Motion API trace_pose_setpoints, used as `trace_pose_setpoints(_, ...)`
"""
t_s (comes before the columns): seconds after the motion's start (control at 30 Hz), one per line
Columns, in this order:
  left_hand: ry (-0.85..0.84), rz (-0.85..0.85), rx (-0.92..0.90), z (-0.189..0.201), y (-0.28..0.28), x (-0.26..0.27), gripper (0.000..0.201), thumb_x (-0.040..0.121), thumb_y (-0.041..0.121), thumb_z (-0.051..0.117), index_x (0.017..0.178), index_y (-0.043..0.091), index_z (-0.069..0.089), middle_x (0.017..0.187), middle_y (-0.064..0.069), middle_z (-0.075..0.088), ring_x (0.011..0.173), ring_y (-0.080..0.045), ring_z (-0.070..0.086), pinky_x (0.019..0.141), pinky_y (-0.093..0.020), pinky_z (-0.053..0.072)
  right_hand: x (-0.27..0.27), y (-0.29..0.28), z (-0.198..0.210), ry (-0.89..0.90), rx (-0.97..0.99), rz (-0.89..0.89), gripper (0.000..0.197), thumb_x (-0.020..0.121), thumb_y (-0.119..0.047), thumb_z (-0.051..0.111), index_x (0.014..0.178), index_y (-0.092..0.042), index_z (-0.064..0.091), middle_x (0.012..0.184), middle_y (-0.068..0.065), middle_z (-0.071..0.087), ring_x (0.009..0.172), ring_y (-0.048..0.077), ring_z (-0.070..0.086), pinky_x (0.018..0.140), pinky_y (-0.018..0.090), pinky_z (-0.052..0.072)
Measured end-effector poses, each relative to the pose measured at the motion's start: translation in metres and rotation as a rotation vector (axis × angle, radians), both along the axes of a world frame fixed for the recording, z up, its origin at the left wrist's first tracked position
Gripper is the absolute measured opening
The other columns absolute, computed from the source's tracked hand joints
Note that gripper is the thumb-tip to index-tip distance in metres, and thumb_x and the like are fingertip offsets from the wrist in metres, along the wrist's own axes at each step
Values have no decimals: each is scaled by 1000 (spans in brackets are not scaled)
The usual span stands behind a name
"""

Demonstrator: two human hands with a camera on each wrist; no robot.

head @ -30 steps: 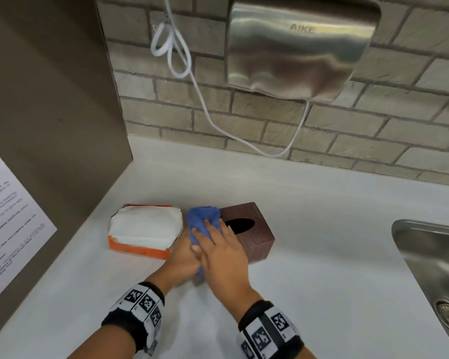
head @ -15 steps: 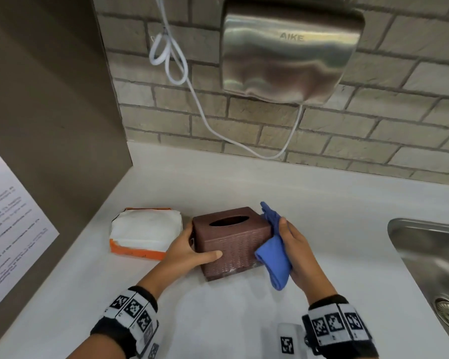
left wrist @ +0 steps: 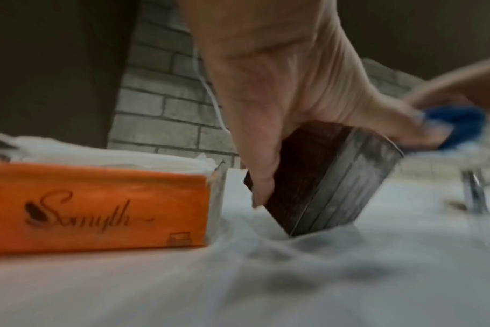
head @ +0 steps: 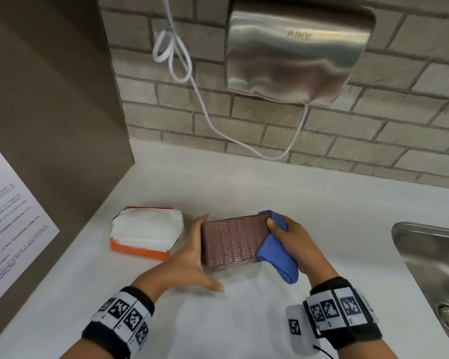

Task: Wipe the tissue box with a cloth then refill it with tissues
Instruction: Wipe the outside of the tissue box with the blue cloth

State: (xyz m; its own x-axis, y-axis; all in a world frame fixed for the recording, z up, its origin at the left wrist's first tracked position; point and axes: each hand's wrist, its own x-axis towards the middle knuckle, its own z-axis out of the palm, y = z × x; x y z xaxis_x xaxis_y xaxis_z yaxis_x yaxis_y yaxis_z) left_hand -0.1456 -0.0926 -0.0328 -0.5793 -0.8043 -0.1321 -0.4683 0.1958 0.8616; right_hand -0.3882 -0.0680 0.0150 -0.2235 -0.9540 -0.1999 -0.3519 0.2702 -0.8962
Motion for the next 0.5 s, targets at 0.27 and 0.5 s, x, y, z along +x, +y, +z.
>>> trace_pose_setpoints(0.27, 235, 271, -66, -19, -3, -10, 91, 53, 27, 91, 123, 45, 34, 119, 25, 53, 109, 16, 51, 85, -2, 40, 56, -1, -4, 493, -172, 221, 50, 94, -55, 27, 138, -37, 41, 153, -3, 33, 142, 24, 26, 113, 33, 19)
trace_pose_setpoints(0.5, 300, 337, -69, -19, 3, -10, 29, 68, 24, 72, 90, 33, 55, 89, 15, 60, 85, 13, 58, 83, -21, 48, 110, 11, -24, 989, -232, 488, 48, 92, -49, 29, 127, -33, 57, 142, -2, 51, 132, 30, 44, 113, 48, 19)
